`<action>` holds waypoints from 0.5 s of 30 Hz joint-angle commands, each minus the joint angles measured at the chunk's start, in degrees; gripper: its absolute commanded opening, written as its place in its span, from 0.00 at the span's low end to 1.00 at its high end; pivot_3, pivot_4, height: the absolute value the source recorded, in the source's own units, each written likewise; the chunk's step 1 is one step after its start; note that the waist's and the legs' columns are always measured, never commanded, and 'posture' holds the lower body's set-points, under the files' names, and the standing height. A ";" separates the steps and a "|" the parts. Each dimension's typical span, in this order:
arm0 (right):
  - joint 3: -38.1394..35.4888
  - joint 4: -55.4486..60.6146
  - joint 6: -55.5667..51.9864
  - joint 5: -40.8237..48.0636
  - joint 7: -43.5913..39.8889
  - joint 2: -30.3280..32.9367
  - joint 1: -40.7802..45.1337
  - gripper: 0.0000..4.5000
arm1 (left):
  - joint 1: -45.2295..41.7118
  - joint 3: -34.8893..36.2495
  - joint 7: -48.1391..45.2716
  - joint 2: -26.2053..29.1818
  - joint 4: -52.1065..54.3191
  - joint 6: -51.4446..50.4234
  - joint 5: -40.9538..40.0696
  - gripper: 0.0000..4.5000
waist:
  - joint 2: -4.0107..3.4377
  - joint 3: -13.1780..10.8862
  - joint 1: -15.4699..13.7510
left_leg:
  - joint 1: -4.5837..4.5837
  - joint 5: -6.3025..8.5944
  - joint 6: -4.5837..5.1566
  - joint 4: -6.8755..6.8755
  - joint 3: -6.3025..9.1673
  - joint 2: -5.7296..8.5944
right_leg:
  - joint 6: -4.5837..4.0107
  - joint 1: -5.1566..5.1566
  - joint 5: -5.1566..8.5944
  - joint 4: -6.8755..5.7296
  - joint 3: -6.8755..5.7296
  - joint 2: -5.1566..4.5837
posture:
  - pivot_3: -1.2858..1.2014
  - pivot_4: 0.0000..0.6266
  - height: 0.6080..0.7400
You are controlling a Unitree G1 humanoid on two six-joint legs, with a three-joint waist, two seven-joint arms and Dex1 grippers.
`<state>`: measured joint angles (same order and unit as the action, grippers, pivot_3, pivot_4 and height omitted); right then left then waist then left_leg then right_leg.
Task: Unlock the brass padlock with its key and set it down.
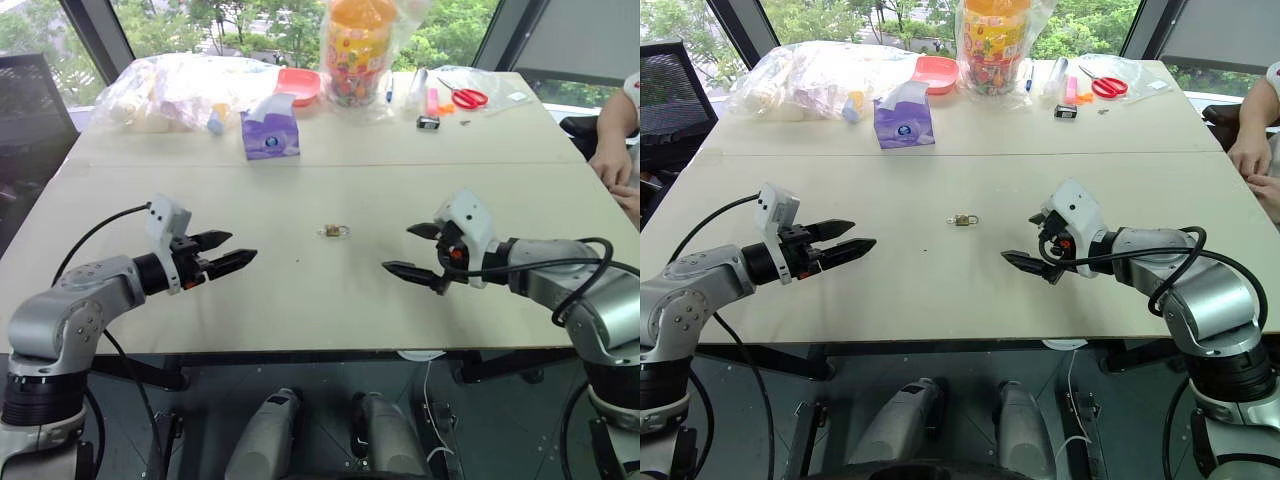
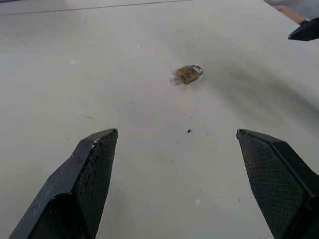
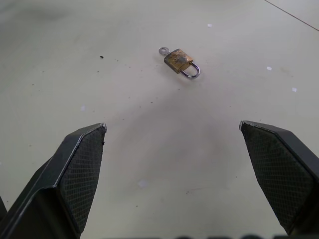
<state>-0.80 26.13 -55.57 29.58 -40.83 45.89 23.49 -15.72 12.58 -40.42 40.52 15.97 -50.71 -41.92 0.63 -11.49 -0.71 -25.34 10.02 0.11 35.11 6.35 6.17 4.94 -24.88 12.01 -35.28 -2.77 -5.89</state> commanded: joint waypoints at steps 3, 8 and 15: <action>-0.66 2.14 1.46 0.01 0.45 -0.10 0.40 1.00 | -0.55 1.64 0.09 -0.41 1.20 1.17 -0.91 0.88 | 0.00 0.00 -0.01 | 0.00 0.00 0.00 0.00 0.00 0.00 | -0.01 0.00 -0.01 0.00 0.00 0.00 | 0.52 0.24 1.00; -0.64 2.62 1.73 0.02 0.88 -0.08 -0.14 1.00 | -0.78 1.51 0.06 -0.56 1.12 1.21 -0.73 0.88 | 0.00 0.00 -0.01 | 0.00 0.00 0.00 0.01 0.00 0.00 | 0.00 0.01 0.00 0.00 0.00 0.00 | 0.52 0.24 1.00; -0.57 2.89 1.87 -0.23 1.21 0.40 -0.75 1.00 | -1.22 1.07 -0.79 -0.05 0.06 2.21 0.28 0.88 | 0.00 0.00 -0.02 | 0.00 0.00 0.00 0.00 -0.01 0.00 | -0.01 0.00 -0.01 0.00 0.00 0.00 | 0.52 0.24 1.00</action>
<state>-0.68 26.92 -54.64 29.50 -39.72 45.89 22.59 -15.95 12.56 -40.70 39.80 15.58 -49.98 -41.76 0.63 -11.49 -0.73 -25.34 10.02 0.11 35.11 6.34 6.17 4.92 -24.88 12.00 -35.28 -2.77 -5.88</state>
